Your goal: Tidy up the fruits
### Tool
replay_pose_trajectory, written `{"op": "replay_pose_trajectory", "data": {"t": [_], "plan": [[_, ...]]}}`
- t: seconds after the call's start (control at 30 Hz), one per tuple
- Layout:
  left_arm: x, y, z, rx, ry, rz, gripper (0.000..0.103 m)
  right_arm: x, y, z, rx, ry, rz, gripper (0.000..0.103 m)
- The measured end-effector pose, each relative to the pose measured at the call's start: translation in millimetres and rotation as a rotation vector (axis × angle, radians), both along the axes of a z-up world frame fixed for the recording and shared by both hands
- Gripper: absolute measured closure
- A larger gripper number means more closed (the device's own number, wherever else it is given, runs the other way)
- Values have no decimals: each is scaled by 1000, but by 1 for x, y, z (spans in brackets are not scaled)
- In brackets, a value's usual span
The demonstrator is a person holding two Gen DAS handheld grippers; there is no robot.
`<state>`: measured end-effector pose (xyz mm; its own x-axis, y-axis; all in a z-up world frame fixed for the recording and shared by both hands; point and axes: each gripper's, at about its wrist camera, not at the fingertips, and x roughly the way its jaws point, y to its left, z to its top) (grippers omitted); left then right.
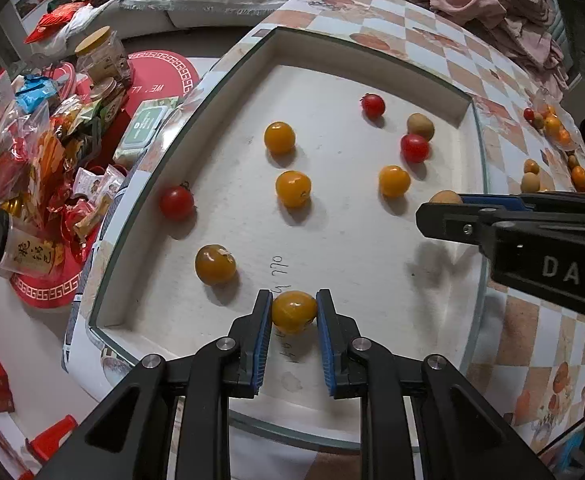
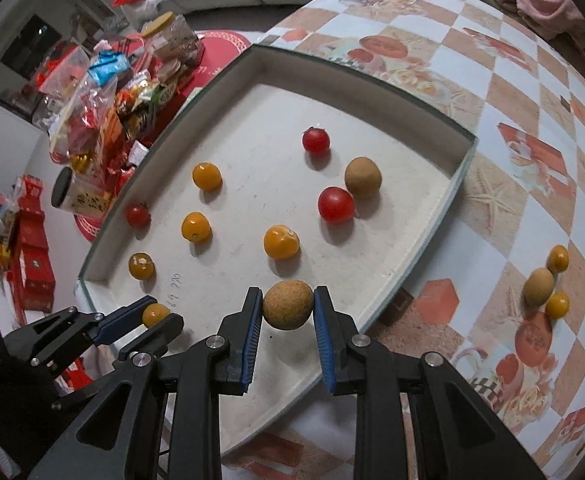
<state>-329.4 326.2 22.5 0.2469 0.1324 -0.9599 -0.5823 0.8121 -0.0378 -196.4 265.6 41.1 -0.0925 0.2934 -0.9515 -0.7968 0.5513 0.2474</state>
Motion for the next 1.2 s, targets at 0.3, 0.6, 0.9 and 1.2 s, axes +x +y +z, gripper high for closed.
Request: {"op": "replay_pose_trajectory", "data": {"t": [0.3, 0.6, 0.9, 1.2], "plan": [[3, -3, -8, 29, 25, -26, 79, -3, 13, -18, -60, -28, 48, 75], [-2, -4, 1, 89, 9, -39, 35, -1, 10, -14, -59, -26, 39, 65], [-7, -3, 18, 54, 37, -48, 35, -1, -7, 24, 0, -52, -30, 23], [-22, -6, 53, 32, 21, -62, 5, -7, -39, 47, -52, -52, -134, 13]]}}
